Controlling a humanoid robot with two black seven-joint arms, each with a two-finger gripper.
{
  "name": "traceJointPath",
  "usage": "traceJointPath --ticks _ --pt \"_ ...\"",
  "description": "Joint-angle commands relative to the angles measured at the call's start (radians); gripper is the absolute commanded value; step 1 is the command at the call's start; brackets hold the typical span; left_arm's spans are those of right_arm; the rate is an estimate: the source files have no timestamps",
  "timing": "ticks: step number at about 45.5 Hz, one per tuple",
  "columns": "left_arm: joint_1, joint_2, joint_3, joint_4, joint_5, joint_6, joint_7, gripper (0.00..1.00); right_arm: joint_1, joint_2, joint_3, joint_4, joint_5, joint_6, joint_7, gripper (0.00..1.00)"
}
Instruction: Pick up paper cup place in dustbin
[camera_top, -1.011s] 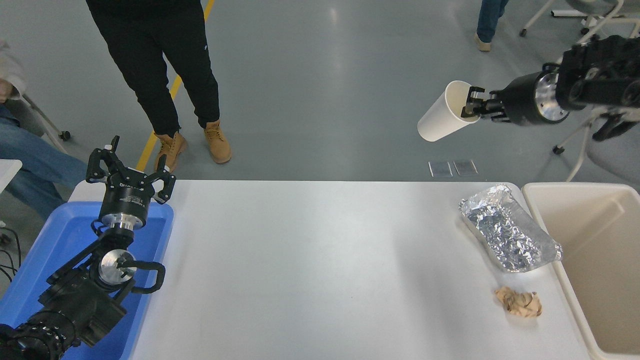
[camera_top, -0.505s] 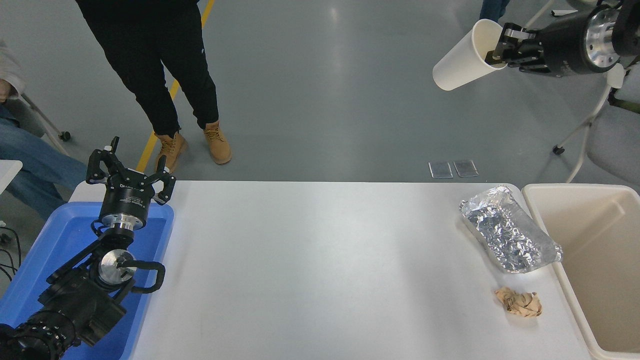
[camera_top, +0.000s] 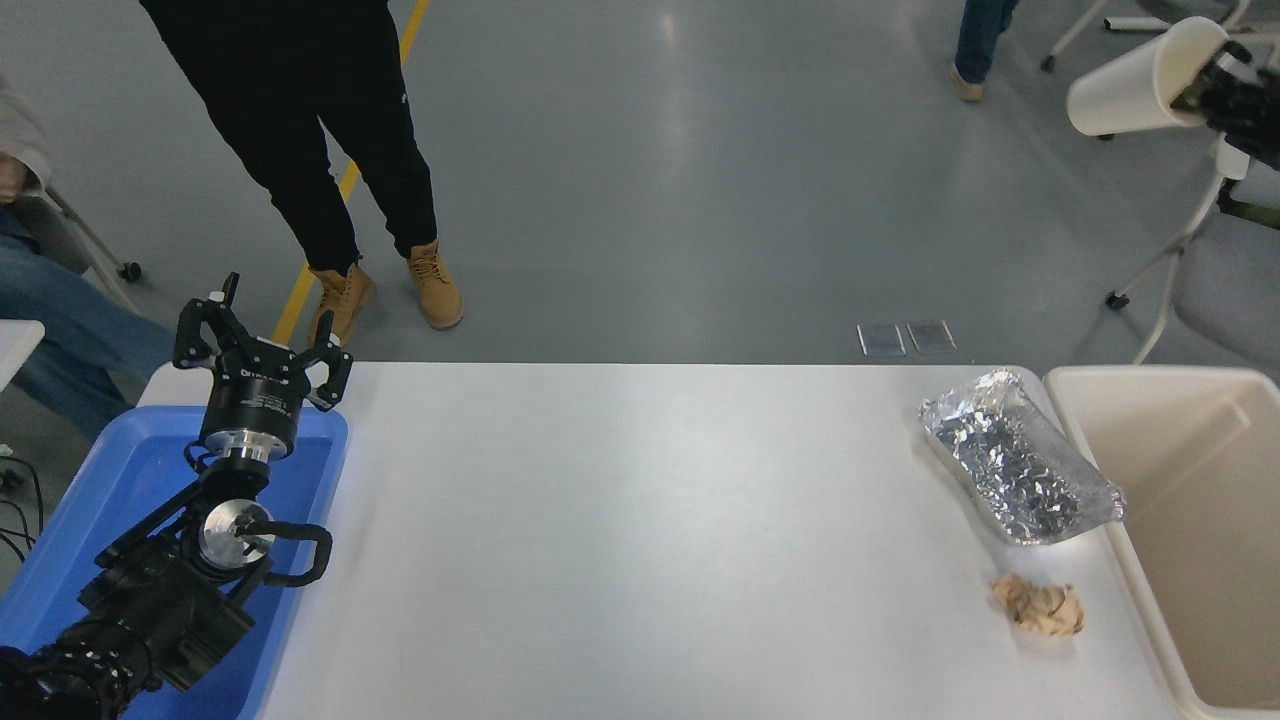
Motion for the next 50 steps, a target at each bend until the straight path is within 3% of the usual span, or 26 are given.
traceJointPath --ticks 1,6,10,24,48,49,50 --pt "0.000 -0.001 0.000 0.000 0.000 0.000 0.000 0.99 -0.279 -0.060 0.151 -0.158 0.066 -0.079 -0.085 0.00" --pt "0.000 0.000 0.000 0.000 0.000 0.000 0.000 0.99 -0.357 -0.069 0.219 -0.159 0.067 -0.127 -0.145 0.00" --pt "0.000 0.000 0.000 0.000 0.000 0.000 0.000 0.99 -0.423 -0.069 0.277 -0.161 0.067 -0.167 -0.167 0.00" --pt "0.000 -0.001 0.000 0.000 0.000 0.000 0.000 0.99 -0.664 -0.057 0.495 -0.165 0.067 -0.208 -0.170 0.00" --pt "0.000 0.000 0.000 0.000 0.000 0.000 0.000 0.99 -0.840 0.075 0.580 -0.169 0.067 -0.253 -0.170 0.00" --pt "0.000 0.000 0.000 0.000 0.000 0.000 0.000 0.99 -0.840 0.075 0.580 -0.169 0.069 -0.256 -0.170 0.01" --pt "0.000 0.000 0.000 0.000 0.000 0.000 0.000 0.99 -0.840 0.075 0.580 -0.169 0.069 -0.262 -0.170 0.12"
